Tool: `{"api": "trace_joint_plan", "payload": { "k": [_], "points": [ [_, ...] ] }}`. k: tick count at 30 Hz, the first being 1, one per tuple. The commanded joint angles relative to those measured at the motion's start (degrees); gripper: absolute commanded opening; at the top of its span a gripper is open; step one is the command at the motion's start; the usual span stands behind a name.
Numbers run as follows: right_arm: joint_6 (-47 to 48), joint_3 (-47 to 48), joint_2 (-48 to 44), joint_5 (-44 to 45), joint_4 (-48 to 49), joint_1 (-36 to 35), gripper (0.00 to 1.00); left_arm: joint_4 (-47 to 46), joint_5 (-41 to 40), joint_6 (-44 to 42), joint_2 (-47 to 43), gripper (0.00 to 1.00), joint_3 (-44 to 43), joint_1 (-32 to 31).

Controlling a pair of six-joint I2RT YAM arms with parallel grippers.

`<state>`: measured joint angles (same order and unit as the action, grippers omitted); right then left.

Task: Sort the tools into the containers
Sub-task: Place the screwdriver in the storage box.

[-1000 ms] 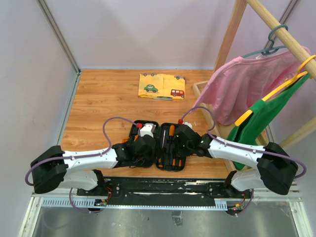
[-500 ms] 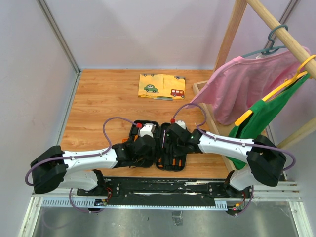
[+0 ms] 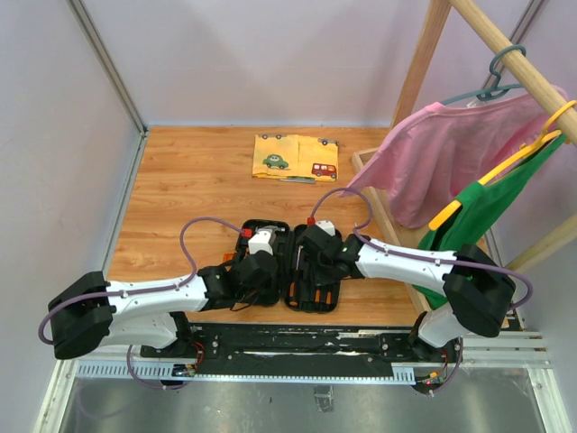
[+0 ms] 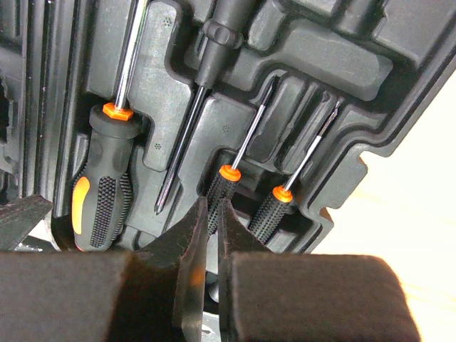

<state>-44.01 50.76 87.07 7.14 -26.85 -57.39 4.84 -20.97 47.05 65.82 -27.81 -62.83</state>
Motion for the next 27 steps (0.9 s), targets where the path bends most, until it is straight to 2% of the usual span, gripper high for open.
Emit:
{"api": "trace_joint_plan", "payload": {
  "k": [1,8,19,27],
  "points": [
    [1.5,-4.1,6.7,-0.9,-5.2,-1.1,0.01,0.0,-2.0,1.0,-1.1,0.54,0.5,-0.5],
    [2.6,-4.7,7.9,-1.6,-5.0,-1.1,0.01,0.0,-2.6,1.3,-1.4,0.54,0.6,-0.5],
    [2.7,-8.6,16.7,-4.9,-2.0,-1.3,0.01,2.0,-3.8,2.4,-6.0,0.54,1.4,-0.5],
    [2.7,-6.2,11.1,-0.7,-6.1,-0.9,0.01,5.2,-5.4,1.3,-8.3,0.55,0.7,-0.5]
  ]
}}
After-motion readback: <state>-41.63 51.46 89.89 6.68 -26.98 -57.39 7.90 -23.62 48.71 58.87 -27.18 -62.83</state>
